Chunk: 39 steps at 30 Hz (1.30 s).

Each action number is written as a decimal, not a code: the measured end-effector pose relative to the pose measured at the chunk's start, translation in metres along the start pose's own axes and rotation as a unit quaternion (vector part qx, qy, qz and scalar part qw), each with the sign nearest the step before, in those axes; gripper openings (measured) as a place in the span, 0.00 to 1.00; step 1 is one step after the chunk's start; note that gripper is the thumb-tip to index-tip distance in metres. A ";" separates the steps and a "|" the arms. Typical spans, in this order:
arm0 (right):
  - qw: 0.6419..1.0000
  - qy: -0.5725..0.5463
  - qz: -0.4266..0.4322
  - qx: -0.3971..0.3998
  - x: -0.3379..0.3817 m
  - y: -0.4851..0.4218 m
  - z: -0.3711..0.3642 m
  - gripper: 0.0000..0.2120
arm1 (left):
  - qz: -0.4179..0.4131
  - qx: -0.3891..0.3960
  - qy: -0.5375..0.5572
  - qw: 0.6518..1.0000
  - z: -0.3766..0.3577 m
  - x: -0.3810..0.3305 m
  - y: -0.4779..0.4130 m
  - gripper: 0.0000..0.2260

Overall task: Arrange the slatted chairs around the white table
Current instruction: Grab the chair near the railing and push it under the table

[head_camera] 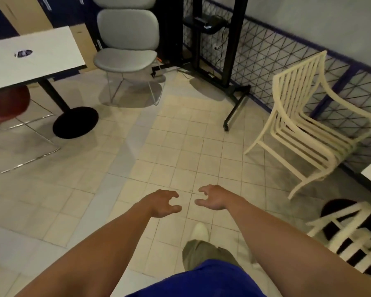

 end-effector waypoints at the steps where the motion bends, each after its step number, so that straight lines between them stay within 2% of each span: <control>1: 1.000 -0.006 -0.001 0.000 0.000 -0.009 0.013 0.36 | 0.000 -0.002 -0.001 1.000 0.014 0.000 -0.010 0.28; 11: 0.999 -0.041 -0.025 -0.016 -0.009 -0.099 0.163 0.36 | -0.028 -0.009 -0.002 1.000 0.173 -0.026 -0.123 0.27; 22: 0.986 -0.120 -0.090 -0.067 -0.013 -0.218 0.284 0.36 | -0.086 0.034 -0.102 0.990 0.339 -0.022 -0.286 0.28; 32: 0.944 -0.249 -0.166 -0.137 -0.029 -0.278 0.381 0.36 | -0.190 0.099 -0.225 0.951 0.478 -0.077 -0.408 0.28; 39: 0.906 -0.333 -0.200 -0.171 -0.085 -0.326 0.454 0.37 | -0.218 0.138 -0.294 0.920 0.535 -0.155 -0.512 0.30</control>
Point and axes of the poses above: each hand's wrist, its own y-axis away from the middle knuckle, its own z-axis out of the back of the hand, x = y × z, the point moved 4 cm from there along -y, towards the middle knuckle, and after that the axes turned 5 degrees about x, right-handed, at the moved point
